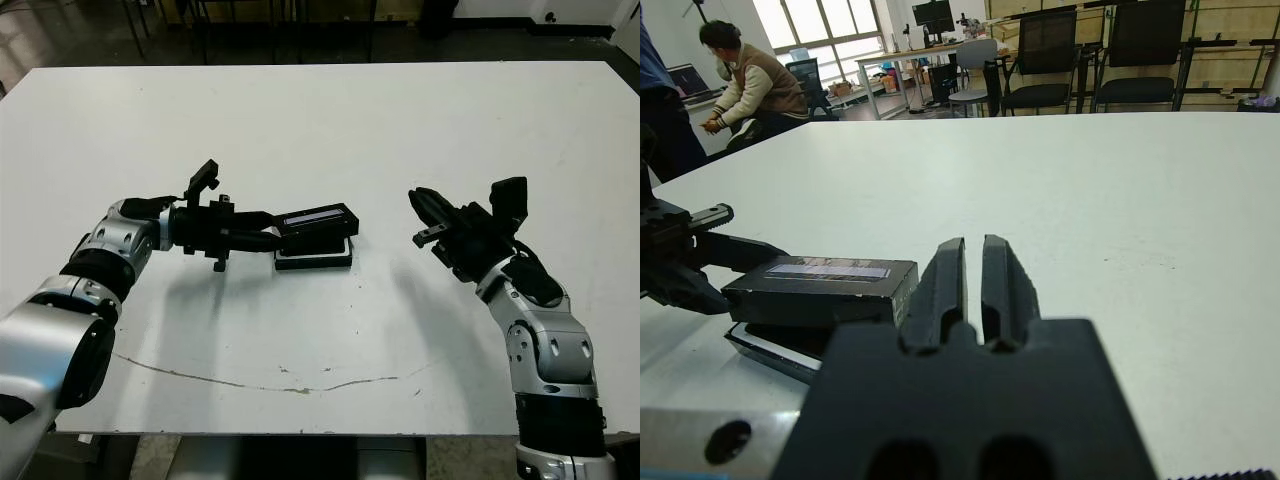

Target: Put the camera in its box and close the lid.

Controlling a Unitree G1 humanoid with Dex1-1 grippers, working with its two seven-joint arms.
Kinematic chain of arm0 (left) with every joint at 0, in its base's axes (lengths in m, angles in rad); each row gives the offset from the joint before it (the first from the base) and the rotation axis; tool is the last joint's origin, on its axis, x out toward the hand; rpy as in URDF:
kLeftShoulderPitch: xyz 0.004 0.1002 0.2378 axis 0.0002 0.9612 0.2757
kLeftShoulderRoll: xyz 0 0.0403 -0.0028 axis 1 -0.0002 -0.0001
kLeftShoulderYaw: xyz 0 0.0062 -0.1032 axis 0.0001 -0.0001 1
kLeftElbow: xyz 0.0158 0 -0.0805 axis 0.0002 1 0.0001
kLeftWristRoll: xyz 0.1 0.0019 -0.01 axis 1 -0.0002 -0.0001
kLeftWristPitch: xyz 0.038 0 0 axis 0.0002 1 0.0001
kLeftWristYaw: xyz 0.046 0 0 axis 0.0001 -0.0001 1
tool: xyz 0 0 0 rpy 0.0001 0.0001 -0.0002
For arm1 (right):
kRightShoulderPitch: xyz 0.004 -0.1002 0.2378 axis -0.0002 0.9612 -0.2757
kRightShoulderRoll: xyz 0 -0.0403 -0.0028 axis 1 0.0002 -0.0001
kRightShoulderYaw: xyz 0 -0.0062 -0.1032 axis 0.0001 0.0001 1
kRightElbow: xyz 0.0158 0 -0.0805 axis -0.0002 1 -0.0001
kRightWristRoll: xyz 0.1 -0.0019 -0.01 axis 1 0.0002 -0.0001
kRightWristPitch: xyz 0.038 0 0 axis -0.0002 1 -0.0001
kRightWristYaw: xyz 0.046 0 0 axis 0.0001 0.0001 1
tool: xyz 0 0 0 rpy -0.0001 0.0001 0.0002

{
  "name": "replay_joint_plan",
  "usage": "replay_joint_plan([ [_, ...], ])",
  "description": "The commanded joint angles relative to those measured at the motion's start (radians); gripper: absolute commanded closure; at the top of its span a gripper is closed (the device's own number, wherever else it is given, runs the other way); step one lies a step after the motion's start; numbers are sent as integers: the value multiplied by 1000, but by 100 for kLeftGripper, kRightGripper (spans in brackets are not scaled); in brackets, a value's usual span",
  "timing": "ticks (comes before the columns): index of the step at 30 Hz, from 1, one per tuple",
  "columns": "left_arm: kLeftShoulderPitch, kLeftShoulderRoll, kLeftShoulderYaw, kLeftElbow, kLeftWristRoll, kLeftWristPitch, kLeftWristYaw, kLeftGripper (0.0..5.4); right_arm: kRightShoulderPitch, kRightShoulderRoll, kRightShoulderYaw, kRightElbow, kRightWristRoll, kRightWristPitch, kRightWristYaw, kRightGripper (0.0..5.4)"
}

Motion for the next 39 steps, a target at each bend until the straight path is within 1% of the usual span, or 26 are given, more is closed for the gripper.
replay_joint_plan([
  [1,10,4,-19,22,35,-2,-18,432,18,-14,-2,7,-5,4,5,540],
  [4,9,5,-28,16,44,-11,-31,432,19,-14,-1,0,-5,17,-3,540],
  [8,3,15,-42,12,53,-4,-54,432,21,-11,3,4,-14,4,-5,540],
  [17,-3,47,-69,5,88,-57,-93,432,16,-13,3,18,-17,6,-1,540],
  [22,-9,62,-87,10,112,-64,-106,433,18,-13,0,21,-14,1,5,540],
  [23,-10,64,-89,12,117,-65,-111,439,18,-13,0,24,-13,-2,8,540],
  [28,-19,66,-99,23,142,-70,-105,539,18,-15,1,24,-20,1,6,540],
  [32,-34,65,-122,28,179,-56,-68,539,15,-15,-1,28,-16,-2,13,540],
  [36,-39,58,-144,31,208,-89,-50,539,15,-15,-3,24,-14,2,11,540],
  [39,-44,57,-152,35,219,-91,-44,539,17,-15,-5,21,-10,5,12,540],
])
